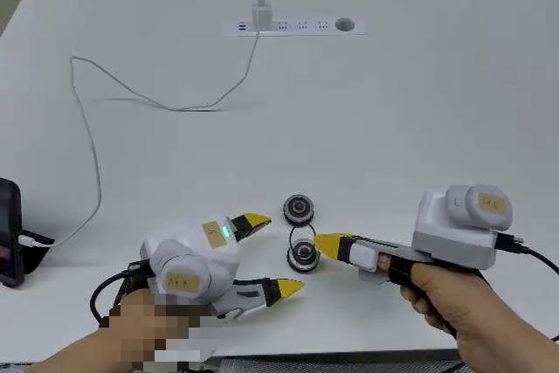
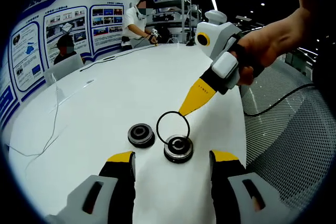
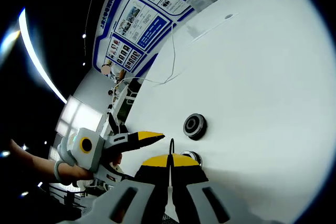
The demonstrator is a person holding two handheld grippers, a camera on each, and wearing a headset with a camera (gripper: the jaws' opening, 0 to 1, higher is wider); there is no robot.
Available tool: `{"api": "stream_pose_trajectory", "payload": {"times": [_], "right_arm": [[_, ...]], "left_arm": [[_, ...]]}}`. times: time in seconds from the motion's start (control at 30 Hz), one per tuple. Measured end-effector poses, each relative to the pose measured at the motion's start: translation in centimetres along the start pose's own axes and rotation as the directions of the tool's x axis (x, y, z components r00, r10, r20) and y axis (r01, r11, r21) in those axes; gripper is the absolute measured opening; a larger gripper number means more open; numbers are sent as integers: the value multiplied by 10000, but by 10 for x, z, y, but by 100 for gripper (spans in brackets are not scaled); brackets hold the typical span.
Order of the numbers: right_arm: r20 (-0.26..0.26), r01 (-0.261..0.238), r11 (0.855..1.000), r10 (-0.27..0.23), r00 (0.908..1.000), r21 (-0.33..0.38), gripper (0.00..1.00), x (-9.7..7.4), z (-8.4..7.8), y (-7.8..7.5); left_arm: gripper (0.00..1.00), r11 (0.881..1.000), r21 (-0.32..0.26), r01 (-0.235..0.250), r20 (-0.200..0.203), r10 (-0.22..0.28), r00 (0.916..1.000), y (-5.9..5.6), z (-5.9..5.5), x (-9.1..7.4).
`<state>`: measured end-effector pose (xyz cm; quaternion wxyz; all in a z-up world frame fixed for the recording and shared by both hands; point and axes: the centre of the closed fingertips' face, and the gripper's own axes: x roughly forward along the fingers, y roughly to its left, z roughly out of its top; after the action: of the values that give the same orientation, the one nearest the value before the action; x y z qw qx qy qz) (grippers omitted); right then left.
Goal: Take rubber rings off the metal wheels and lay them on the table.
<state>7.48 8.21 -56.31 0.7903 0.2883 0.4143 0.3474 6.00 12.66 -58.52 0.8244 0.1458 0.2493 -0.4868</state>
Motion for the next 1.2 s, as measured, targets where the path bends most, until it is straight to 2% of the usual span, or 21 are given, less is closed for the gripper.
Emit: {"api": "stream_pose_trajectory", "payload": {"times": [0.1, 0.3, 0.43, 0.57, 0.67, 0.77, 1.0, 1.1, 1.2], "right_arm": [[146, 233, 9997, -235, 9996, 108, 2, -9, 4, -11], [420, 627, 9972, -644, 9970, 416, 2, -21, 12, -29], [480, 853, 9946, -882, 9949, 593, 2, -24, 14, -39], [408, 1131, 9913, -1160, 9924, 678, 2, -23, 12, -50], [320, 1291, 9893, -1315, 9908, 676, 2, -21, 8, -50], [242, 1541, 9867, -1555, 9875, 515, 2, -20, 4, -53], [25, 2203, 9738, -2205, 9754, -561, 3, -19, 2, -64], [-36, 2270, 9710, -2279, 9737, -751, 7, -19, 2, -66], [-84, 2492, 9623, -2516, 9678, -1087, 8, -19, 2, -71]], "left_arm": [[62, 9999, -125, -79, 132, 81, 9999, 1, 1, -2], [64, 9993, -260, -251, 153, 255, 9996, 4, 0, -6], [67, 9990, -313, -334, 294, 344, 9990, 5, 2, -8], [65, 9991, -261, -332, 266, 339, 9991, 6, 1, -9], [64, 9991, -291, -304, 214, 310, 9993, 5, 0, -10], [63, 9992, -296, -282, 196, 288, 9994, 5, -2, -10], [62, 9992, -290, -276, 193, 282, 9994, 5, -3, -9], [62, 9992, -293, -265, 180, 270, 9995, 5, -3, -9], [61, 9992, -311, -242, 190, 248, 9995, 5, -3, -8]]}}
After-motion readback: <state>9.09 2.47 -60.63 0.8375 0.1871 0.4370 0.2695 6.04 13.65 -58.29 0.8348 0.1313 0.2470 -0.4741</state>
